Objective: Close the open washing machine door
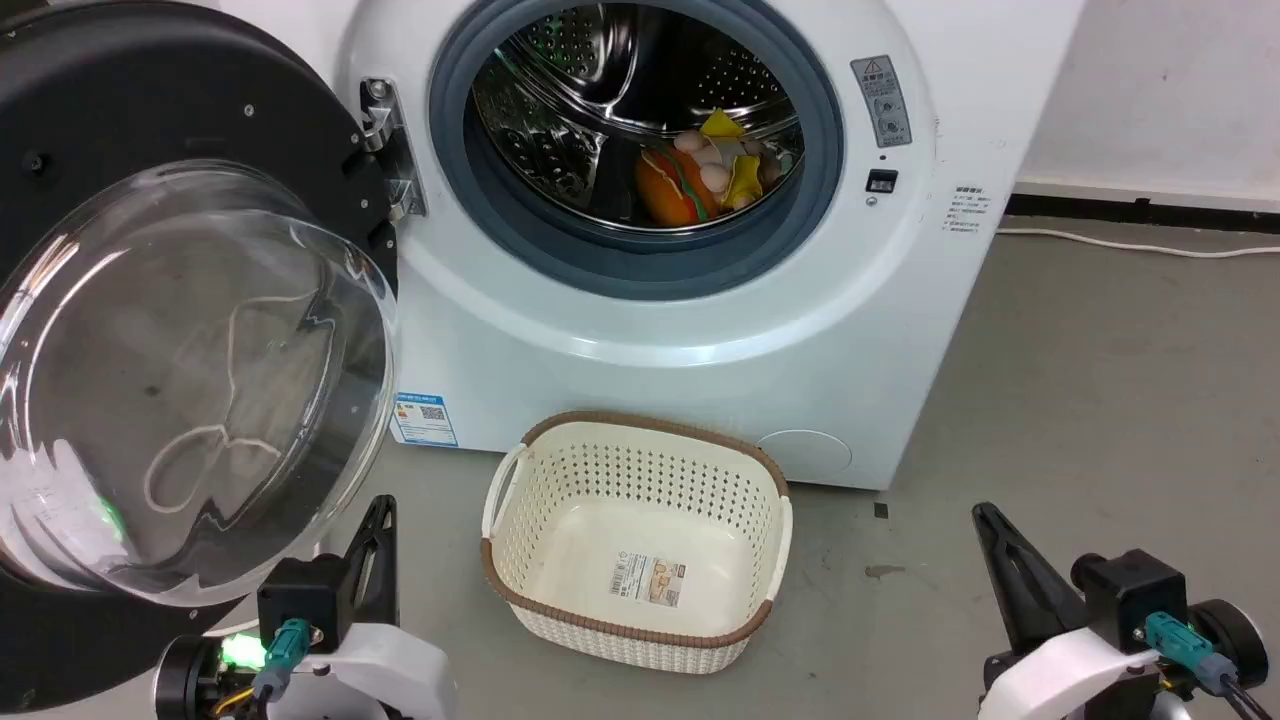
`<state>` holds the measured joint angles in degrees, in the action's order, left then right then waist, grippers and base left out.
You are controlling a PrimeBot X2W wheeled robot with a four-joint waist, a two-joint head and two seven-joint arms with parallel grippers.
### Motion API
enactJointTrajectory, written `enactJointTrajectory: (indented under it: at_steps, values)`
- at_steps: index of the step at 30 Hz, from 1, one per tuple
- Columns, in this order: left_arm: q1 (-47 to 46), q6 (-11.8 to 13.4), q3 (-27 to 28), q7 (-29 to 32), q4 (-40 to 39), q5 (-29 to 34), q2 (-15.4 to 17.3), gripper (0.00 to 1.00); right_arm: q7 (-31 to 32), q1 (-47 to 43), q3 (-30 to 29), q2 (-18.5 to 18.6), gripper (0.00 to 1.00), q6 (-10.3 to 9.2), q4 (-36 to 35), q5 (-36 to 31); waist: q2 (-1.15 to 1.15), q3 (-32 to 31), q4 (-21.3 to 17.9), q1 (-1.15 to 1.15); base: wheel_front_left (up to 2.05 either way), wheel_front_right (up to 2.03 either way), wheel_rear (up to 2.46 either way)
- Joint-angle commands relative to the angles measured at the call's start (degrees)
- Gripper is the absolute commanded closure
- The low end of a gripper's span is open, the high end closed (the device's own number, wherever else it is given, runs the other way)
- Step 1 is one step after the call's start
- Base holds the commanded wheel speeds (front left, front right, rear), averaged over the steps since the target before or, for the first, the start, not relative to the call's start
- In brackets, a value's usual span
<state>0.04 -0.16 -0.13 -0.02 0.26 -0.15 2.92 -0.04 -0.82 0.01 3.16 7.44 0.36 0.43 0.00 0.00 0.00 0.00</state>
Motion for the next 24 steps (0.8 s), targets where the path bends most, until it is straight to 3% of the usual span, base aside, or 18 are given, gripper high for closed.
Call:
enactJointTrajectory:
  at_steps: [1,24]
  values:
    - [-0.04,0.16,0.13,0.02,-0.26,0.15,-0.04,1.0,0.04,0.82,-0.01,-0.28,1.0,0.05,-0.36,-0.43,0.0,0.0,0.0,0.0,0.0,0.0,0.0]
    - [-0.04,0.16,0.13,0.02,-0.26,0.15,-0.04,1.0,0.04,0.82,-0.01,-0.28,1.0,0.05,-0.36,-0.43,0.0,0.0,0.0,0.0,0.0,0.0,0.0]
